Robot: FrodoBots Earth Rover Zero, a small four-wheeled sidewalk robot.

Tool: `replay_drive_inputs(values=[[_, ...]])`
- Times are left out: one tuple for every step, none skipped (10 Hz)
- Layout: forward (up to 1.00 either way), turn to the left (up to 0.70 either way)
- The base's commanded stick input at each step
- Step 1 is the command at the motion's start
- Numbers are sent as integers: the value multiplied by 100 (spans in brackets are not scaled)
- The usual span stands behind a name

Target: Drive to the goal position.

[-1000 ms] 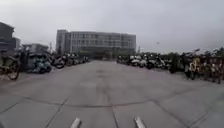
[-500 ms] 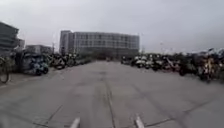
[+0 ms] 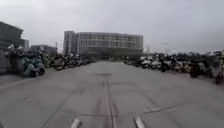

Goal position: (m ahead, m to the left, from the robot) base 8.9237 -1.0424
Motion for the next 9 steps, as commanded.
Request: replay_drive_inputs(values=[[100,6],[100,6],[100,6],[100,6],[100,6],[100,-15],[100,-34],[100,-34],[100,-34]])
